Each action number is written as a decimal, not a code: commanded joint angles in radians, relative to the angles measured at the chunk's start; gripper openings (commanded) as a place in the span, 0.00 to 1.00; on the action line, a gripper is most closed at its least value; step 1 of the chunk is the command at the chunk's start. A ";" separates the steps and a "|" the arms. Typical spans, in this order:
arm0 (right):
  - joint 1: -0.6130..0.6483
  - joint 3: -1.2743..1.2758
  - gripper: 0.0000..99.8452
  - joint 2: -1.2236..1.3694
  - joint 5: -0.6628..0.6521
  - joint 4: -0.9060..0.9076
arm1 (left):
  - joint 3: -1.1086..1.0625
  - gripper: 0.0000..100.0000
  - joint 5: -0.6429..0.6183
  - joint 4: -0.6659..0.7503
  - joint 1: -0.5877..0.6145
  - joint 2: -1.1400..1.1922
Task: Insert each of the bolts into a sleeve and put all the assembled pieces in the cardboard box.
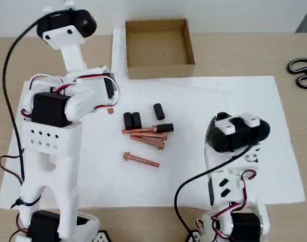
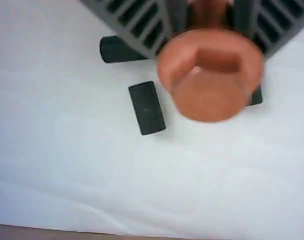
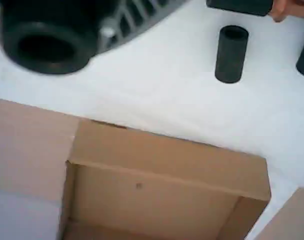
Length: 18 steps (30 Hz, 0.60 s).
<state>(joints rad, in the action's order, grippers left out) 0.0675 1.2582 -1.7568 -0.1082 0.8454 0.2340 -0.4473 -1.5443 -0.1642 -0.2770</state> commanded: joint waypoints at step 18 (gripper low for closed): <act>0.013 0.031 0.00 -0.058 0.204 -0.030 | -0.217 0.01 -0.011 0.285 -0.213 -0.044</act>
<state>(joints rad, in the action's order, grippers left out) 0.0675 1.2919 -1.7983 0.0867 0.8454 0.0545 -0.4488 -1.3863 -0.3590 -0.2770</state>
